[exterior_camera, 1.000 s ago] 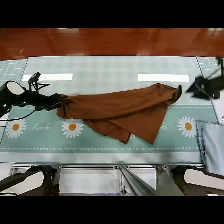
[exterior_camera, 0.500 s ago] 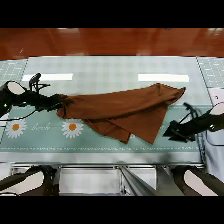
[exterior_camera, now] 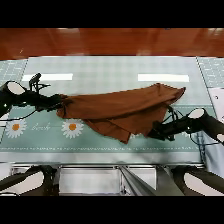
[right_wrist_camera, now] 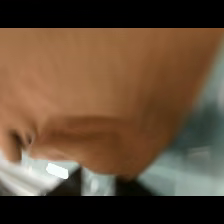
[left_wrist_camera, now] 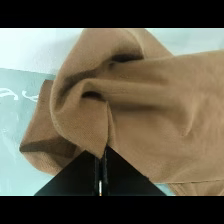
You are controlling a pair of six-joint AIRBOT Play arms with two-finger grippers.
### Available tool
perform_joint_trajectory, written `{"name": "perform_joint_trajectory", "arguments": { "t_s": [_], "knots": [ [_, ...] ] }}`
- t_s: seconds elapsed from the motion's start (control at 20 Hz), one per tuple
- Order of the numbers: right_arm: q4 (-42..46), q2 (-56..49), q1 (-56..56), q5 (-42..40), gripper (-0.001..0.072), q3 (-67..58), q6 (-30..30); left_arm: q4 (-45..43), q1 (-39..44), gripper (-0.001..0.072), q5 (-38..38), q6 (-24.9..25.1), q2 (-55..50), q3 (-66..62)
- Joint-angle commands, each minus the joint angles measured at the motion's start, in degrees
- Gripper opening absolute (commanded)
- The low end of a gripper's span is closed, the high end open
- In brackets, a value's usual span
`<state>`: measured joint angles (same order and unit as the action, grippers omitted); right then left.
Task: Fold the shirts.
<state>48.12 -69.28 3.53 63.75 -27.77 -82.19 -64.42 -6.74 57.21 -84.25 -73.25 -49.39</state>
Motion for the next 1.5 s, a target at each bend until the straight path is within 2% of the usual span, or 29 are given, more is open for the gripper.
{"name": "perform_joint_trajectory", "arguments": {
  "t_s": [0.0,0.1,0.2,0.5,0.65,0.85,1.05,1.35,1.45],
  "knots": [
    [-9.7,-1.3,-2.0,-2.1,0.0028,-4.2,7.8,0.0,0.0,0.0027,0.0,0.0,0.0,-0.2],
    [-10.0,-1.3,-1.4,2.9,0.0027,-11.8,8.9,0.1,-0.9,0.0027,2.1,0.4,0.1,-3.0],
    [-7.0,-0.3,-0.4,6.8,0.0027,-23.8,7.3,0.7,-2.1,0.0027,5.9,0.6,1.1,-10.2],
    [8.8,1.2,0.3,13.9,0.0026,-76.6,-1.9,9.6,-2.9,0.0027,8.0,0.6,7.6,-42.3],
    [14.4,1.6,0.3,16.8,0.0026,-96.3,-3.8,10.1,-2.9,0.0027,8.0,0.6,10.4,-56.3],
    [21.3,10.5,0.3,14.6,0.0027,-98.4,-4.2,8.8,-3.0,0.0027,8.0,0.6,15.6,-67.8],
    [28.5,21.2,0.3,14.4,0.0026,-95.6,-5.0,0.9,-3.0,0.0027,10.7,0.6,25.4,-68.9],
    [34.2,35.6,0.3,17.6,0.0027,-84.6,-10.3,-12.7,-3.0,0.0027,19.7,-1.0,38.8,-61.4],
    [34.5,37.9,0.3,19.1,0.0026,-82.4,-11.5,-16.9,-3.0,0.0027,21.6,-4.2,42.7,-55.9]
  ]
}}
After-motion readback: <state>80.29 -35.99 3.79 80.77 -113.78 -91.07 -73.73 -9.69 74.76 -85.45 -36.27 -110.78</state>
